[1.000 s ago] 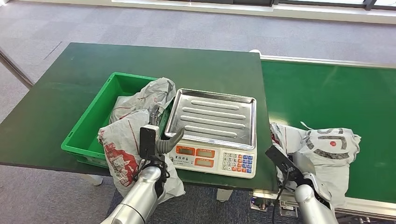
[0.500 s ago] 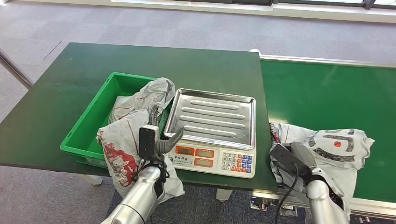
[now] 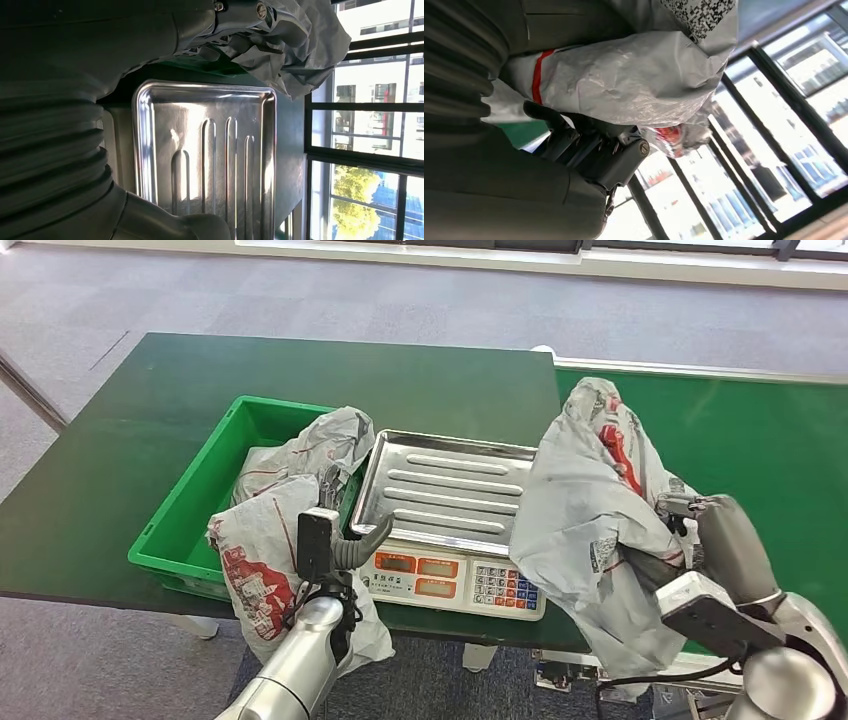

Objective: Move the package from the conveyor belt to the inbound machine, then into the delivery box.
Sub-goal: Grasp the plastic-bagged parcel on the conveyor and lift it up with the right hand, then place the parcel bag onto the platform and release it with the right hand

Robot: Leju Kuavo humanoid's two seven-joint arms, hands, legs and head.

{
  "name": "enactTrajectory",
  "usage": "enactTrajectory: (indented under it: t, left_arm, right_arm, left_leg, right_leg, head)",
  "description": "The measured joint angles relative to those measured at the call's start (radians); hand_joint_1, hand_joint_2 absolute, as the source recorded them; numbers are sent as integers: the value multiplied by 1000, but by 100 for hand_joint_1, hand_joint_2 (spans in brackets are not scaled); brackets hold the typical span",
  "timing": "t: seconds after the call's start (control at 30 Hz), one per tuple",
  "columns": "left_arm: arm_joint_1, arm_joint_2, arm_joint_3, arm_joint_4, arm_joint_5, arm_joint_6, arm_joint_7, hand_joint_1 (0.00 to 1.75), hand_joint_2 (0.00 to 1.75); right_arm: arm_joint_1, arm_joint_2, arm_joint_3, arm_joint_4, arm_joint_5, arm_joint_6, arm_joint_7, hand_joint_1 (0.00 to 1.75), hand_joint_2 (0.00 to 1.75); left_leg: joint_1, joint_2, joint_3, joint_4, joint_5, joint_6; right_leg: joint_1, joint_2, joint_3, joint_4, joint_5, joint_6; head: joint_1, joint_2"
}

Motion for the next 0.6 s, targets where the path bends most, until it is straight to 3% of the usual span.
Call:
enactTrajectory:
  t: [0.17, 0.37, 0.47, 0.6]
  left_arm:
    - [0, 0, 0, 0, -7, -8, 0, 0, 175]
    - [-2, -3, 0, 5, -10, -18, 0, 0, 175]
    - [-5, -7, 0, 10, -11, -23, 0, 0, 175]
    - [-10, -12, -1, 19, -11, -32, 0, 0, 175]
  right_arm:
    - [1, 7, 51, -164, -37, 0, 0, 175, 175]
    - [-26, 11, 138, -230, -8, 0, 3, 175, 175]
    - [-90, 3, 195, -157, 46, 0, 5, 175, 175]
    - [-242, -24, 262, 91, 207, 0, 51, 175, 175]
  left_leg:
    - [0, 1, 1, 0, 0, 0]
    - [0, 2, 1, 0, 0, 0]
    - [0, 5, 1, 0, 1, 0]
    - [0, 8, 1, 0, 2, 0]
  right_leg:
    - [0, 1, 0, 0, 0, 0]
    - [0, 3, 0, 0, 1, 0]
    - [0, 4, 0, 0, 2, -1]
    - [0, 7, 0, 0, 5, 0]
  head:
    - [0, 0]
    - [0, 0]
    - [0, 0]
    - [0, 0]
